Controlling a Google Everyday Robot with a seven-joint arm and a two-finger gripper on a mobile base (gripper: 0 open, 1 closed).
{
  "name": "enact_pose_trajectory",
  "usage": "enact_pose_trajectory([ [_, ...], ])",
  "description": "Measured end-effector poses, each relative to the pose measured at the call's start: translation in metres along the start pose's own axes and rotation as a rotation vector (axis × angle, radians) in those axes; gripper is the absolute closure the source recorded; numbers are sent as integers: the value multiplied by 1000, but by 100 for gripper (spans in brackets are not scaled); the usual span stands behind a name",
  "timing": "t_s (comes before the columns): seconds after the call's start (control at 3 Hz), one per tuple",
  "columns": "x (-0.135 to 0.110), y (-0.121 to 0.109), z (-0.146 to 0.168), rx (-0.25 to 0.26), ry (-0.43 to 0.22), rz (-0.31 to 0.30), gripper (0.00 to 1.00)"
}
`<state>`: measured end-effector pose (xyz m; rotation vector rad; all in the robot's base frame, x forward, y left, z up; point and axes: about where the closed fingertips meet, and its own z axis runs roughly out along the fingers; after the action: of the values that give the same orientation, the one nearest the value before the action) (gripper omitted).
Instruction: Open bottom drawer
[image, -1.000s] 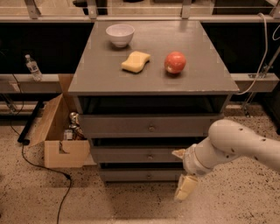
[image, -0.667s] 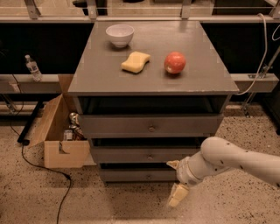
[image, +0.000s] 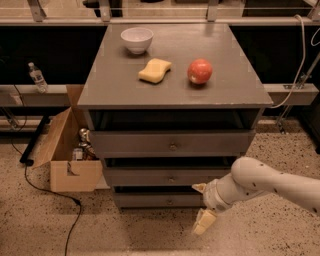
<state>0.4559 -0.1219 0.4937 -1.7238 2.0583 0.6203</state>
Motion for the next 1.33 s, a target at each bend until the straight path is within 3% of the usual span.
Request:
enact_pose_trajectory([
  [1.0, 94, -52, 50, 58, -142, -106, 0],
  [1.33, 129, -71, 81, 78, -245, -116, 0],
])
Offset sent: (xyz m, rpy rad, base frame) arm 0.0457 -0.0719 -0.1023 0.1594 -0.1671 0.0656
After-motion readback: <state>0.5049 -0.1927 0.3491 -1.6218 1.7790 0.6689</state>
